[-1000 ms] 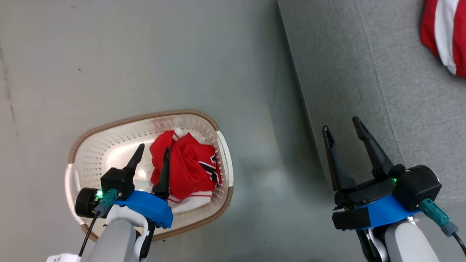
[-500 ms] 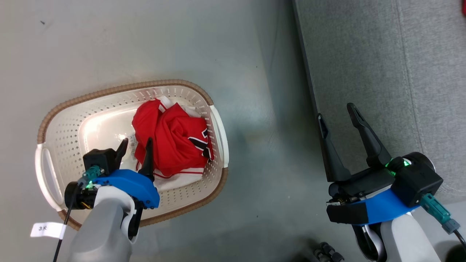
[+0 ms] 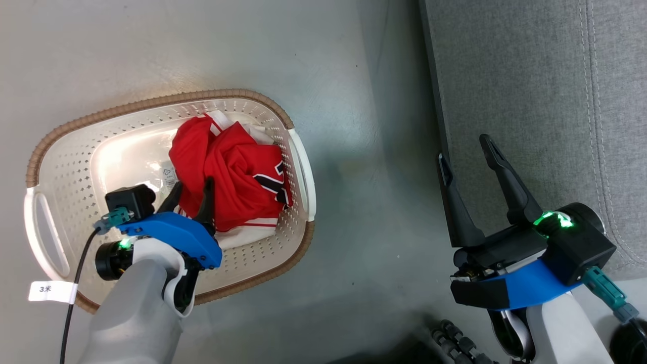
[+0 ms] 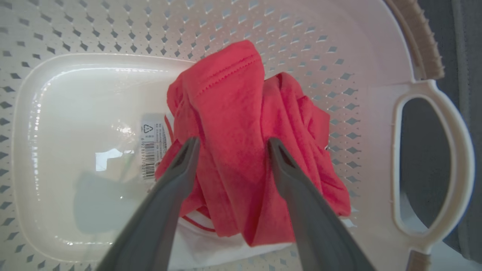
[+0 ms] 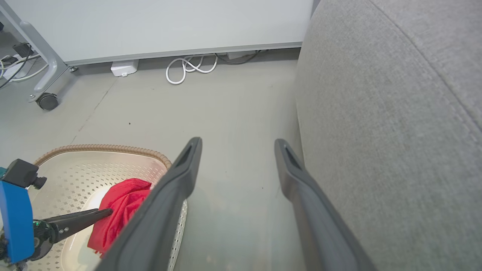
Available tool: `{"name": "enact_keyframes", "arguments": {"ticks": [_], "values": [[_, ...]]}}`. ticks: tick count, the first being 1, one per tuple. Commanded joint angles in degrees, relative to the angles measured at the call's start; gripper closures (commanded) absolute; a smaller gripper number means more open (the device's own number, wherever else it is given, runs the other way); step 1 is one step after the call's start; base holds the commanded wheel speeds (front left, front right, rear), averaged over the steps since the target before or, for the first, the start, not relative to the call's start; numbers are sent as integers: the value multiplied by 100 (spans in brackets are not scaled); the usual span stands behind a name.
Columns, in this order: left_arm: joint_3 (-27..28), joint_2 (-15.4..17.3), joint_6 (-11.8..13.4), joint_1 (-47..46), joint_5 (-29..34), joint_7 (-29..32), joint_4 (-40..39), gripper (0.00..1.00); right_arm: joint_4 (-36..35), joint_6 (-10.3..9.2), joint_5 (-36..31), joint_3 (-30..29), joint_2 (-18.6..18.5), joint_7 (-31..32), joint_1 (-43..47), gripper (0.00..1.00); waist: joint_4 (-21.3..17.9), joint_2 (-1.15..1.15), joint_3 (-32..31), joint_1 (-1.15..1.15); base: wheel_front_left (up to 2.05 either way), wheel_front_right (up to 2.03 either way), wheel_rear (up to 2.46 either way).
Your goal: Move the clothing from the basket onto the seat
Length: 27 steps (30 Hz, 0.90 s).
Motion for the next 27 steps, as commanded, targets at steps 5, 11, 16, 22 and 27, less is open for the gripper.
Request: {"name": "enact_keyframes", "arguments": {"ticks": [5,11,16,22,27], "values": [[-142,121,-10,-224,-524,147,115,0,-61,3,-44,-25,9,-49,-32,0,-29,0,139,-1,0,0,0],[-332,103,-10,-285,-1140,366,-28,0,-110,3,-79,-7,9,-39,-15,0,-32,0,250,-1,0,0,0],[-610,104,-10,-309,-1595,508,-334,0,-157,3,-83,-1,9,-26,-23,0,-31,0,314,-1,0,0,0],[-904,205,-10,-408,-1773,420,-371,0,-207,3,-78,25,9,-13,-43,0,-70,0,380,-1,0,0,0],[-1140,255,-10,-561,-1750,197,-117,0,-209,3,-51,58,9,-20,-59,0,-122,0,421,-1,0,0,0]]}}
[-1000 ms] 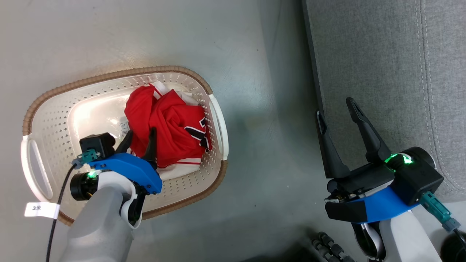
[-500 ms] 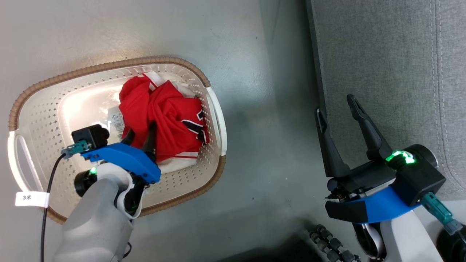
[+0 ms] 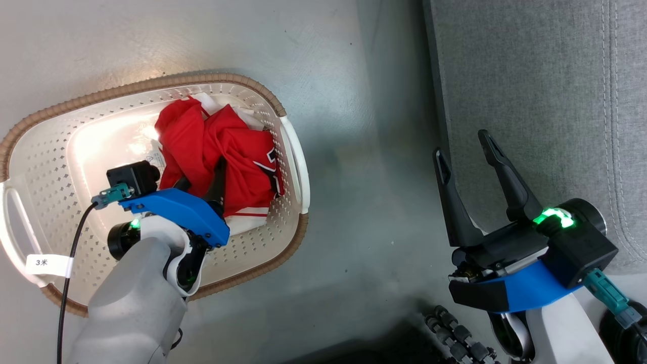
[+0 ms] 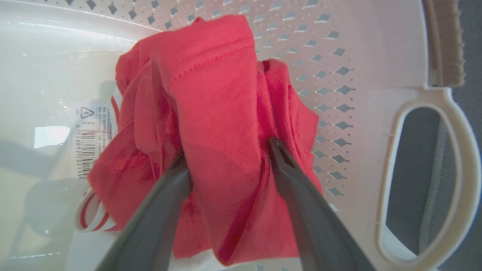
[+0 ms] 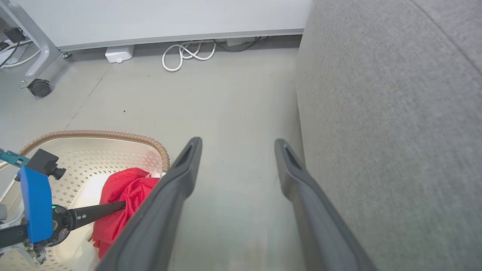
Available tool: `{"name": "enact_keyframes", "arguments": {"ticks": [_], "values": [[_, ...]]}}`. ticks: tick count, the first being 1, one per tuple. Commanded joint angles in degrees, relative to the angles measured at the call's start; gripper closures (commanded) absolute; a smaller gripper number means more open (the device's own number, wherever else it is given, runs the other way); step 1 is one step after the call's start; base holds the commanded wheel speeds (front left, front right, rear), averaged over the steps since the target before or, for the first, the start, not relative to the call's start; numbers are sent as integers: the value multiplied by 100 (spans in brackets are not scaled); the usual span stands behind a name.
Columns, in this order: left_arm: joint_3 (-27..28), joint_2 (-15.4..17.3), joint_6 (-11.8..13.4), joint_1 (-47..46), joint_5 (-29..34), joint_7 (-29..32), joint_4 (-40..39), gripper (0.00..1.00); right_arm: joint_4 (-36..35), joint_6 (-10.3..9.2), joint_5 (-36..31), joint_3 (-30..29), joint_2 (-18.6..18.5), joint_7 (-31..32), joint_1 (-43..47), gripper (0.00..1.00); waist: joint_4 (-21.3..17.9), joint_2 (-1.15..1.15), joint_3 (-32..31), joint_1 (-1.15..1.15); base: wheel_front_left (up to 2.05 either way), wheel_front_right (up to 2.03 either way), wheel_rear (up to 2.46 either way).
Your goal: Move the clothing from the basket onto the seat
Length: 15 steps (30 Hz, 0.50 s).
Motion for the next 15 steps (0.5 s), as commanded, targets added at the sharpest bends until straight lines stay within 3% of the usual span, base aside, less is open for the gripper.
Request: {"name": "enact_keyframes", "arguments": {"ticks": [1,4,5,6,7,8,9,15], "values": [[-54,52,-10,-124,41,-52,55,0,-19,3,43,5,9,-23,-65,0,-16,0,5,0,0,0,0],[-184,44,-10,-196,46,-125,198,0,-3,3,62,10,9,-30,-70,0,-39,0,10,0,0,0,0],[-242,55,-10,-231,65,-138,243,5,5,3,68,13,9,-34,-73,0,-44,0,10,0,0,0,0],[-278,65,-10,-255,60,-173,284,24,13,3,72,18,9,-39,-77,0,-49,0,10,0,0,0,0],[-318,77,-10,-274,72,-194,312,57,24,3,83,22,9,-44,-81,0,-53,0,10,0,0,0,0],[-368,87,-10,-292,83,-228,347,73,34,3,97,26,9,-48,-86,0,-56,0,10,0,0,0,0],[-412,92,-10,-310,81,-242,379,98,44,3,104,31,9,-52,-89,0,-59,0,9,0,0,0,0],[-617,116,-10,-358,-59,-294,446,100,103,3,130,40,9,-64,-110,0,-70,0,-25,0,0,0,0]]}}
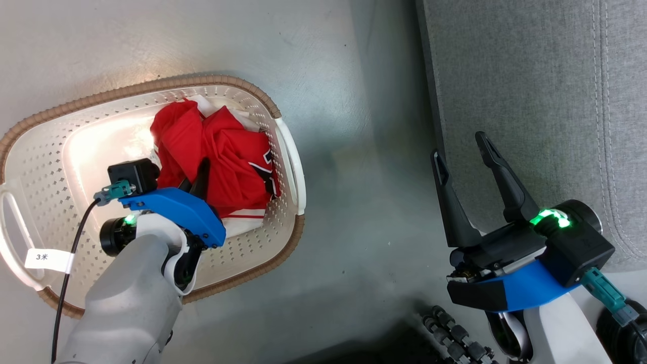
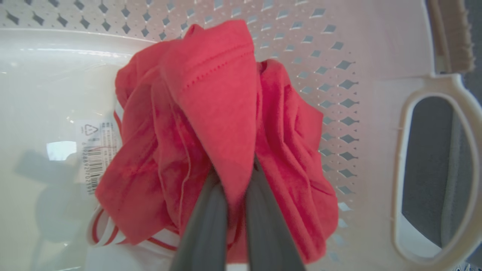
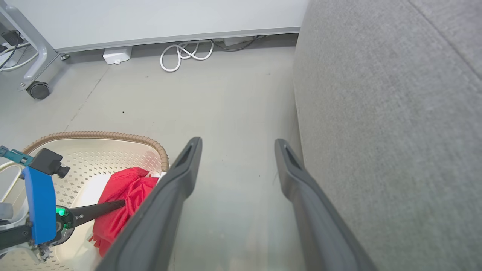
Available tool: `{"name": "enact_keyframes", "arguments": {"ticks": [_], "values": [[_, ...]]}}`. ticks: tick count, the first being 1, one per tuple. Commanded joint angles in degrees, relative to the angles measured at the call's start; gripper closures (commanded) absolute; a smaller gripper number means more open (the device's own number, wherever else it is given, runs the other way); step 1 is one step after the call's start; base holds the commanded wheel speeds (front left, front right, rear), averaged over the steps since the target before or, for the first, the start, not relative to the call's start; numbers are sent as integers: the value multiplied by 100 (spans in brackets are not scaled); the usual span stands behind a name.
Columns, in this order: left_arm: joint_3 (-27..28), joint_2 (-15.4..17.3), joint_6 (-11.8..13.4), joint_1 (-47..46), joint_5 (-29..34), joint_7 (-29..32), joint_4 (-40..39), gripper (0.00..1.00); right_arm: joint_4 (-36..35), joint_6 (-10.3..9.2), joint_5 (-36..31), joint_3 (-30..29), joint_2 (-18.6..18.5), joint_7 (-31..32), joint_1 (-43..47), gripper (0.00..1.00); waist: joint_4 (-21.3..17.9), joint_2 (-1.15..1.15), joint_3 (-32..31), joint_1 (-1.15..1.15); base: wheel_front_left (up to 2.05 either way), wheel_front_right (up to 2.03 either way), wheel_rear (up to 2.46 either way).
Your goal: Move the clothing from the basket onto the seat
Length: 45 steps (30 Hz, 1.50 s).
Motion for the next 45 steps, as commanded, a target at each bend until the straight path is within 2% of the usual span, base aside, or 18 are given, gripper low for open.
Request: {"name": "enact_keyframes", "arguments": {"ticks": [1,10,23,31,45], "values": [[-48,29,-10,-83,-41,-28,15,100,15,3,37,3,9,-34,-97,0,1,0,-12,0,0,0,0],[-328,83,-10,-29,-276,-45,17,100,93,3,60,48,9,-56,-135,0,33,0,-155,0,0,0,0],[-807,113,-10,251,-421,-149,133,100,370,3,160,174,8,-85,-216,0,62,0,-904,0,0,0,0],[-1012,-76,-10,685,-643,-213,144,100,577,3,141,67,8,-90,-24,0,220,0,-1720,0,0,0,0],[-1950,-382,-10,1226,-554,-237,-80,100,809,3,-18,-188,6,118,546,0,947,0,-3487,0,0,0,0]]}}
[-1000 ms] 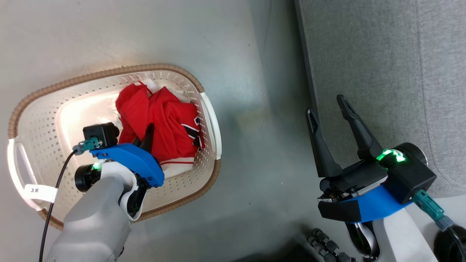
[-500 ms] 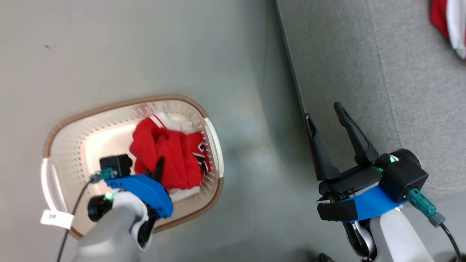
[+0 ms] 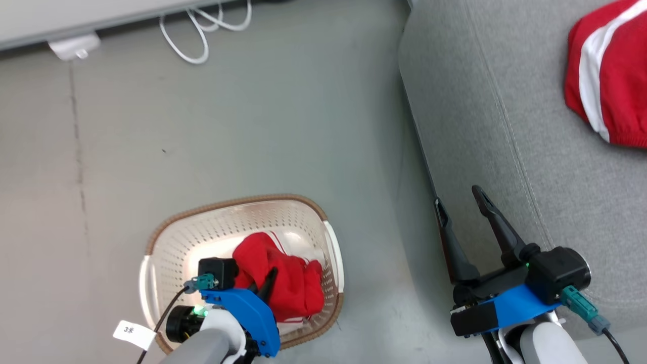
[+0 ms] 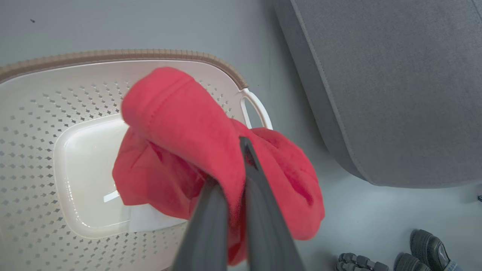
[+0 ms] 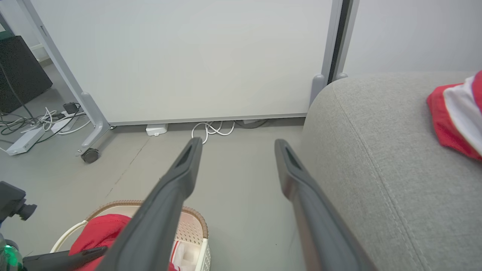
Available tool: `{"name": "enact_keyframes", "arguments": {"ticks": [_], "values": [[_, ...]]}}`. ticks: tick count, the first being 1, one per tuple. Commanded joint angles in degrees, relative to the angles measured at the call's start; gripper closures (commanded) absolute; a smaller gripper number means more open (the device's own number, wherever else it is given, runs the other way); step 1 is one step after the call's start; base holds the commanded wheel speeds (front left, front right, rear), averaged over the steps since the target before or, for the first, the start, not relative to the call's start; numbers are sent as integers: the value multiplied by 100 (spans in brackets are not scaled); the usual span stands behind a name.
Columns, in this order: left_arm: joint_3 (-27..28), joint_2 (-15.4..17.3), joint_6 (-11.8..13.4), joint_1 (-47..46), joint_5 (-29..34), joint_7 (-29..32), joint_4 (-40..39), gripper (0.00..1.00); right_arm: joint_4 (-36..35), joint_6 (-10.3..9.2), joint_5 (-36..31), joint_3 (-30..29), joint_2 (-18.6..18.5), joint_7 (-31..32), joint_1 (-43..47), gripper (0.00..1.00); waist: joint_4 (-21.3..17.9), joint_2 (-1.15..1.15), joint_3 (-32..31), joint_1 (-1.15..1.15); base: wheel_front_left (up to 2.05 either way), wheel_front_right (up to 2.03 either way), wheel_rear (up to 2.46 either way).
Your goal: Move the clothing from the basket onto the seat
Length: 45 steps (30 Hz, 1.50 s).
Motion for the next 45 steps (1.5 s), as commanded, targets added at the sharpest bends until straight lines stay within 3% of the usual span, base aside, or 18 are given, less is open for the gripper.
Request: {"name": "enact_keyframes", "arguments": {"ticks": [1,22,45], "values": [[-90,-40,-10,116,-5,-36,-51,100,15,3,-12,-16,-1,40,123,0,341,-1,-589,1,0,0,0],[-1014,-152,-10,-95,221,-191,-794,100,-99,3,76,-100,-1,404,861,0,1117,-1,-1948,1,0,0,0],[-738,-431,-9,-1279,731,-202,-1498,100,-82,3,147,114,-1,611,1205,0,1141,-1,-2430,1,0,0,0]]}}
